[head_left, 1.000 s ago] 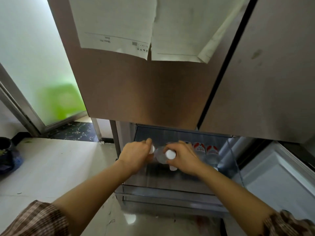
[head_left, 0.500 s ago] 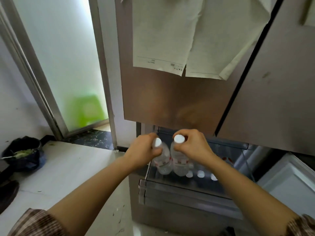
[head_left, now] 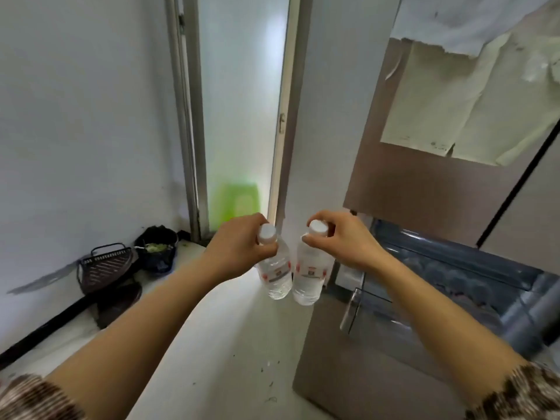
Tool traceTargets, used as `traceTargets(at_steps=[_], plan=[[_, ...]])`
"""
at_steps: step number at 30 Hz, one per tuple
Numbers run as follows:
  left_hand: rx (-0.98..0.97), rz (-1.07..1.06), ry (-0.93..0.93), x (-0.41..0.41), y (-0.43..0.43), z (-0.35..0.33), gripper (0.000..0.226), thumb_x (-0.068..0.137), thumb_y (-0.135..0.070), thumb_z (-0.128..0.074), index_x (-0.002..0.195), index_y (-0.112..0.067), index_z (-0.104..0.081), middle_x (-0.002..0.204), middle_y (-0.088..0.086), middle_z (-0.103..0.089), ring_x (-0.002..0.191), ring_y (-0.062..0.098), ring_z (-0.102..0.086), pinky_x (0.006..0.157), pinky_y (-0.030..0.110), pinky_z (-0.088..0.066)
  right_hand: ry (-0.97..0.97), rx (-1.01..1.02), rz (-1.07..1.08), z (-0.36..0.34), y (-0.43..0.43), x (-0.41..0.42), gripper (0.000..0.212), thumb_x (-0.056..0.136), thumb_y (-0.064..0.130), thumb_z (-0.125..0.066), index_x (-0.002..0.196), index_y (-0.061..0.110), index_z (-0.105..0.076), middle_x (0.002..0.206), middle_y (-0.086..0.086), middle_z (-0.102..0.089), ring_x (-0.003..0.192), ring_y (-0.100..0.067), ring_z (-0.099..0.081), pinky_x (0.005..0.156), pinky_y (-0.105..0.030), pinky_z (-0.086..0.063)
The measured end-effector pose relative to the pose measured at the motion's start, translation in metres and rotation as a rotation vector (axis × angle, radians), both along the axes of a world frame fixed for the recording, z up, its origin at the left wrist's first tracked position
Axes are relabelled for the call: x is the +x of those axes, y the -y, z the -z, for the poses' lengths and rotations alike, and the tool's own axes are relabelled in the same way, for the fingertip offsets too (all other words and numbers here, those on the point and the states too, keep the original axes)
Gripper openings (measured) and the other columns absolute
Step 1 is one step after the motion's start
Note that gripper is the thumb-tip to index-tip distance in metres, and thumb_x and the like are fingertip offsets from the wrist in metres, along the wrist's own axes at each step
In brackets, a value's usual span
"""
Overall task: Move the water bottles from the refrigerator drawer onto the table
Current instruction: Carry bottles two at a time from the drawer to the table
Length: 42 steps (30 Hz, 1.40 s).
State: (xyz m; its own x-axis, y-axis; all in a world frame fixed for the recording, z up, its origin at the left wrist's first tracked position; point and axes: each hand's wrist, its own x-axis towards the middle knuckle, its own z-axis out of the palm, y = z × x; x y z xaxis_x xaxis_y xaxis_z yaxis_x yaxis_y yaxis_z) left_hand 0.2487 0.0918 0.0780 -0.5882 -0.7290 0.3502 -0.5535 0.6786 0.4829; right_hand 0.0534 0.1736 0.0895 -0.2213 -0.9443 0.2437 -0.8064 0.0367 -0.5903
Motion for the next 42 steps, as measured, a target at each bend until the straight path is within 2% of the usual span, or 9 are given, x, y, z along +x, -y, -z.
traceTargets(at_steps=[2, 5, 7, 15, 17, 20, 25, 36, 42], plan=[[0.023, -0.060, 0.045, 0.052, -0.004, 0.010, 0.028, 0.081, -0.034, -0.067, 0.098, -0.013, -0.063, 0.091, 0.003, -0.068, 0.083, 0.023, -0.061, 0.072, 0.036, -0.049, -0.021, 0.039, -0.081, 0.012, 0.009, 0.048, 0.028, 0.085, 0.034, -0.070, 0.110, 0.022, -0.065, 0.084, 0.004, -0.062, 0.070, -0.011, -0.055, 0.067, -0.033, -0.051], [0.085, -0.158, 0.096, 0.129, -0.008, 0.029, 0.023, 0.079, -0.034, -0.067, 0.090, -0.015, -0.062, 0.086, -0.001, -0.065, 0.078, 0.019, -0.058, 0.065, 0.033, -0.047, -0.020, 0.091, -0.204, 0.032, 0.027, 0.120, 0.023, 0.084, 0.032, -0.071, 0.104, 0.022, -0.065, 0.078, 0.012, -0.056, 0.067, -0.005, -0.051, 0.059, -0.020, -0.041], [0.123, -0.242, 0.126, 0.180, -0.011, 0.041, 0.023, 0.078, -0.036, -0.067, 0.085, -0.016, -0.058, 0.082, -0.003, -0.061, 0.075, 0.017, -0.056, 0.060, 0.030, -0.044, -0.015, 0.116, -0.299, 0.044, 0.042, 0.168, 0.020, 0.082, 0.032, -0.073, 0.099, 0.021, -0.067, 0.077, 0.014, -0.057, 0.065, -0.002, -0.051, 0.060, -0.020, -0.040], [0.199, -0.597, 0.165, 0.367, -0.023, 0.067, 0.023, 0.077, -0.033, -0.063, 0.082, -0.011, -0.059, 0.079, 0.004, -0.063, 0.070, 0.020, -0.056, 0.057, 0.032, -0.039, -0.072, 0.185, -0.680, 0.068, 0.093, 0.363, 0.014, 0.080, 0.028, -0.074, 0.092, 0.027, -0.065, 0.086, 0.007, -0.065, 0.076, -0.008, -0.059, 0.061, -0.018, -0.041], [0.212, -0.683, 0.159, 0.413, -0.022, 0.070, 0.023, 0.076, -0.035, -0.063, 0.083, -0.014, -0.060, 0.080, 0.002, -0.064, 0.072, 0.019, -0.058, 0.064, 0.036, -0.047, -0.094, 0.188, -0.749, 0.073, 0.108, 0.408, 0.016, 0.081, 0.030, -0.072, 0.095, 0.026, -0.066, 0.088, 0.006, -0.065, 0.075, -0.007, -0.059, 0.059, -0.017, -0.042], [0.269, -0.779, 0.116, 0.481, -0.014, 0.076, 0.021, 0.075, -0.037, -0.066, 0.087, -0.020, -0.062, 0.085, -0.003, -0.065, 0.077, 0.016, -0.061, 0.074, 0.041, -0.055, -0.085, 0.200, -0.845, 0.078, 0.133, 0.477, 0.022, 0.080, 0.031, -0.072, 0.100, 0.022, -0.067, 0.091, 0.004, -0.065, 0.080, -0.013, -0.063, 0.064, -0.030, -0.057], [0.355, -0.856, 0.110, 0.587, 0.012, 0.078, 0.022, 0.079, -0.034, -0.071, 0.096, -0.023, -0.062, 0.091, -0.006, -0.065, 0.082, 0.011, -0.062, 0.078, 0.034, -0.056, -0.212, 0.135, -1.018, 0.085, 0.183, 0.593, 0.024, 0.083, 0.037, -0.068, 0.101, 0.022, -0.067, 0.093, 0.007, -0.065, 0.080, -0.009, -0.060, 0.075, -0.035, -0.055], [0.365, -1.064, 0.086, 0.796, 0.059, 0.062, 0.025, 0.072, -0.034, -0.074, 0.092, -0.023, -0.064, 0.088, -0.008, -0.066, 0.078, 0.010, -0.064, 0.072, 0.035, -0.057, -0.218, 0.103, -1.091, 0.091, 0.271, 0.823, 0.027, 0.082, 0.040, -0.069, 0.098, 0.020, -0.064, 0.092, 0.004, -0.064, 0.083, -0.013, -0.059, 0.074, -0.033, -0.055], [0.350, -1.108, 0.078, 0.892, 0.085, 0.059, 0.023, 0.073, -0.030, -0.072, 0.085, -0.012, -0.064, 0.082, 0.004, -0.067, 0.074, 0.019, -0.063, 0.065, 0.038, -0.052, -0.163, 0.093, -1.112, 0.092, 0.306, 0.930, 0.036, 0.081, 0.043, -0.069, 0.109, 0.023, -0.061, 0.101, 0.003, -0.065, 0.088, -0.014, -0.061, 0.075, -0.032, -0.055]])
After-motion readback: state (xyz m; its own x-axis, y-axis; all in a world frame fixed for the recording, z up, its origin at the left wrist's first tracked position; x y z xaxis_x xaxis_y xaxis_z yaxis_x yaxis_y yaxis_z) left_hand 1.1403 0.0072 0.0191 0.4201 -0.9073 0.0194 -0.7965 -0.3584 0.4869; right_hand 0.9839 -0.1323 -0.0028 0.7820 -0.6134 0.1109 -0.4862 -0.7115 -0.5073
